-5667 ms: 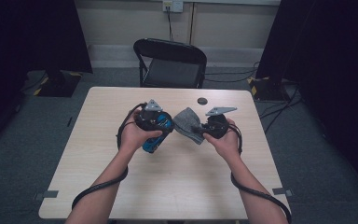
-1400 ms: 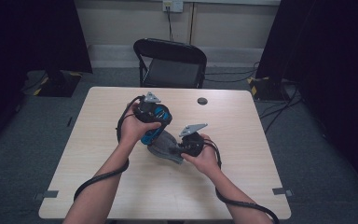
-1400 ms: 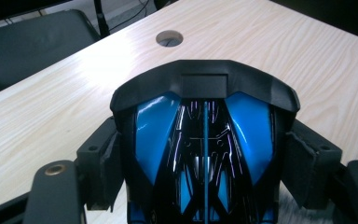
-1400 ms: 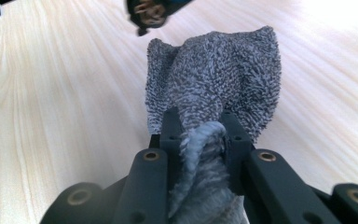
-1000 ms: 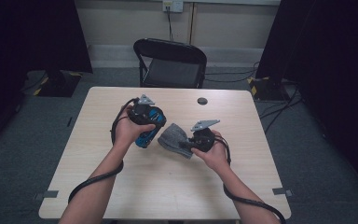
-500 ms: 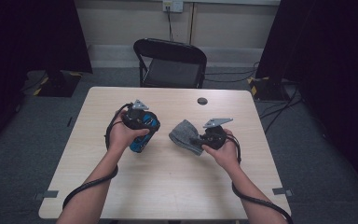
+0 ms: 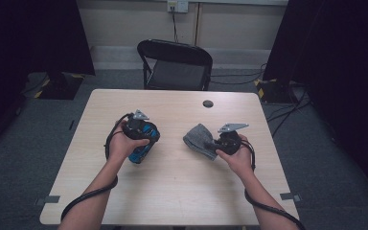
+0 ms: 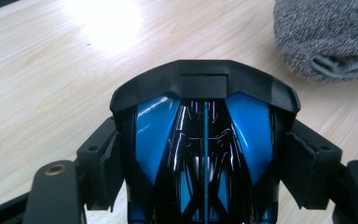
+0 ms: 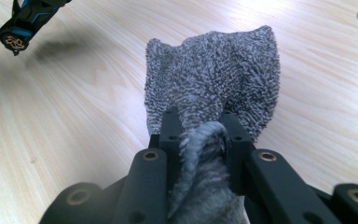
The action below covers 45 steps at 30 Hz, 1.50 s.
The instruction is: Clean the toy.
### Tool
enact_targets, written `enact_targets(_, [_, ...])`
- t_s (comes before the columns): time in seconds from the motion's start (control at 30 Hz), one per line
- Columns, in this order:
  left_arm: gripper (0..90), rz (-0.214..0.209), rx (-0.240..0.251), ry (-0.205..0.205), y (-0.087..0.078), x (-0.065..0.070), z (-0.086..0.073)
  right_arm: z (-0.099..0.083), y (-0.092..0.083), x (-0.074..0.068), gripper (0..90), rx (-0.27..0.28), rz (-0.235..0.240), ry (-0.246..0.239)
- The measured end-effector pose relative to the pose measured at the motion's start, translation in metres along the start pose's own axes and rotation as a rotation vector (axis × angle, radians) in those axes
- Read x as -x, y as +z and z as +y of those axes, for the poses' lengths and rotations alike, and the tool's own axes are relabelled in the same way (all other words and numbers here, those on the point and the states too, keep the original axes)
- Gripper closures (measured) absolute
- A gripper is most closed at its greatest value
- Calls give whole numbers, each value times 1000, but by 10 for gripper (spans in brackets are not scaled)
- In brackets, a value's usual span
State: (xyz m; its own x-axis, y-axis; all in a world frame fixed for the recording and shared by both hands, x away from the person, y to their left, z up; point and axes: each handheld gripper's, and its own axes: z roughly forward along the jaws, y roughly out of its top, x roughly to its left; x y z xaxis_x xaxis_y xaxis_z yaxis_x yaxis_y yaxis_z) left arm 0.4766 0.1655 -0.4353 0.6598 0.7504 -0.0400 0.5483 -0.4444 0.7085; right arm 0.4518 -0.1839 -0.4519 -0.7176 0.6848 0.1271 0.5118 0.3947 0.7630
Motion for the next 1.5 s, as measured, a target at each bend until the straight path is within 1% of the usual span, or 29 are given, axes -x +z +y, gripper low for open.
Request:
enact_targets(0.1, [256, -5, -13, -3, 3, 0, -3, -4, -1, 5, 745, 4, -7, 16])
enact_targets(0.13, [257, -3, -15, 0, 4, 0, -4, -5, -1, 6, 746, 1, -20, 20])
enact_targets(0.2, [256, -2, -27, 2, 7, -1, -6, -8, -2, 9, 745, 5, -17, 29])
enact_targets(0.3, [257, -4, -36, -1, 11, -2, -10, -10, -1, 11, 744, 6, -27, 32])
enact_targets(0.37, [256, -1, -36, -4, 14, -1, -10, -12, -1, 13, 744, 4, -31, 38])
enact_targets(0.53, [256, -1, -51, 26, 20, 2, -10, -18, 2, 16, 732, -2, -46, 46])
enact_targets(0.63, [255, -10, -58, 31, 26, 4, -12, -23, 3, 18, 724, -4, -50, 56])
enact_targets(0.67, [255, -11, -61, 25, 28, 5, -13, -24, 4, 19, 723, -4, -54, 60])
enact_targets(0.7, [255, -11, -60, 29, 30, 5, -13, -26, 4, 20, 721, -5, -53, 63])
enact_targets(0.73, [255, -11, -70, 35, 31, 6, -14, -27, 5, 20, 718, -7, -57, 63])
enact_targets(0.83, [254, -11, -70, 30, 35, 6, -15, -30, 5, 22, 710, -4, -64, 67])
enact_targets(0.87, [254, -8, -71, 30, 36, 6, -16, -30, 5, 23, 708, -3, -64, 70])
enact_targets(0.93, [254, -2, -78, 42, 38, 6, -16, -31, 5, 24, 700, -5, -66, 73])
enact_targets(1.03, [254, 1, -77, 42, 41, 8, -17, -33, 5, 25, 694, -1, -69, 77])
enact_targets(1.13, [253, 1, -90, 45, 43, 9, -18, -34, 5, 25, 683, -2, -72, 74])
enact_targets(1.2, [253, 2, -90, 45, 45, 9, -20, -35, 5, 25, 667, 0, -80, 75])
enact_targets(1.3, [252, -2, -101, 39, 47, 10, -21, -35, 5, 26, 643, 0, -78, 77])
enact_targets(1.37, [251, -2, -104, 32, 48, 10, -22, -36, 5, 26, 606, 1, -80, 79])
enact_targets(1.4, [251, -3, -107, 37, 48, 10, -23, -36, 5, 27, 591, 3, -81, 79])
enact_targets(1.47, [251, -3, -107, 35, 49, 10, -24, -36, 4, 27, 571, 3, -82, 76])
enact_targets(1.5, [251, -2, -108, 35, 49, 10, -24, -36, 4, 27, 545, 4, -81, 77])
